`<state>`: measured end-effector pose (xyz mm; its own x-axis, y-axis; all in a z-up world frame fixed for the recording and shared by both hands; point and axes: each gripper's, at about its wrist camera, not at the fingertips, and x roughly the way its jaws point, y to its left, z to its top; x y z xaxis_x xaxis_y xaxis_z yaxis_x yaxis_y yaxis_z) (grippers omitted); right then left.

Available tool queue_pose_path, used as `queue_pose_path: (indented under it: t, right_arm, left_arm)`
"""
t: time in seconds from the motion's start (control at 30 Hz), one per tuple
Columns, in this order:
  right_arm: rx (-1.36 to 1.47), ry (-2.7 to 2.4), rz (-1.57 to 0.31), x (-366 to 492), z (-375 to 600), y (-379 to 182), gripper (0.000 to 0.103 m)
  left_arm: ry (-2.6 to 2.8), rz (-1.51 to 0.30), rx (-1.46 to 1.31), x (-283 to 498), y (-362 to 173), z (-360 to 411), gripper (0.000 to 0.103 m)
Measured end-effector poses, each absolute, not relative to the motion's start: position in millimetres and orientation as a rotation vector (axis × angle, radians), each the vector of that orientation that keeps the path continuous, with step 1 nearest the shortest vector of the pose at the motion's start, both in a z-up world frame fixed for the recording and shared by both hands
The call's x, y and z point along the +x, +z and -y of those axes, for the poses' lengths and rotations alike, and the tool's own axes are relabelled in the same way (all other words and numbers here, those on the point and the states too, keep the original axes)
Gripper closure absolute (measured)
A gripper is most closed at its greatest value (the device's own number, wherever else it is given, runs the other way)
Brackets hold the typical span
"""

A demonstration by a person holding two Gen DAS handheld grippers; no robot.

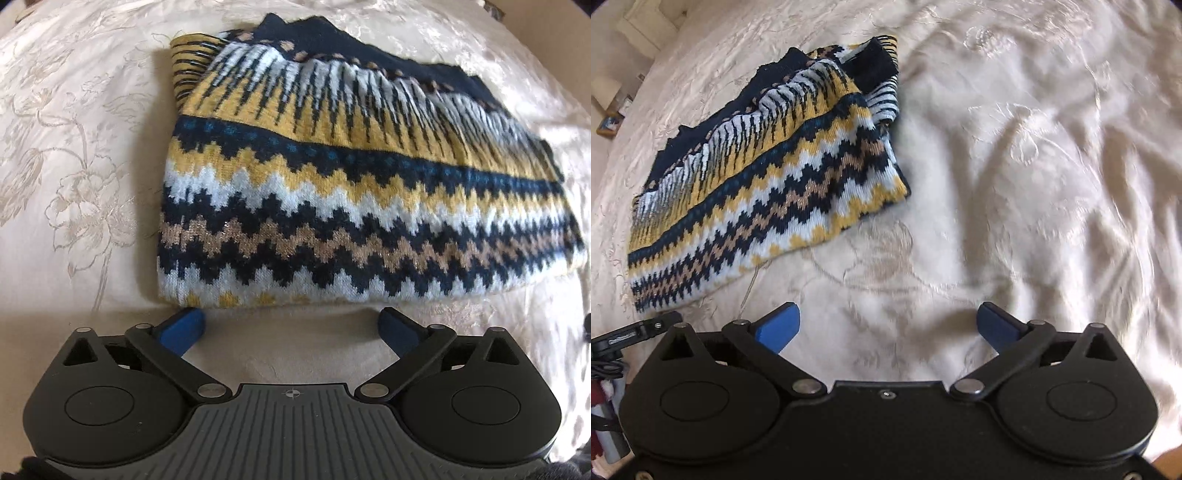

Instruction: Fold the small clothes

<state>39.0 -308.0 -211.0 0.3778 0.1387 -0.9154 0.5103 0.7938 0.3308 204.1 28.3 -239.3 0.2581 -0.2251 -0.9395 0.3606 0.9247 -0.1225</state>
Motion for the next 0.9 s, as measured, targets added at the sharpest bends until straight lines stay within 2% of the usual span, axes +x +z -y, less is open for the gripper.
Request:
queue_pose_path:
  t: [0.23, 0.37, 0.53, 0.9]
  right_arm:
    - [0.702, -0.223, -1.161, 31, 325, -211, 0.001]
    - [0.732, -0.182, -1.145, 32, 340, -206, 0.001]
    - [0.757, -0.106, -1.098, 40, 365, -198, 0.001]
    - [0.778, 0.058, -0.978, 96, 425, -189, 0.0]
  left_arm:
    - [-0.329, -1.311, 0.175, 204, -238, -5, 0.003]
    - [-0.256, -1.291, 0.156, 183, -226, -1, 0.021]
    - [-0.204, -1.277, 0.099, 148, -207, 7, 0.026]
    - [-0.138, -1.14, 0.08, 107, -154, 48, 0.026]
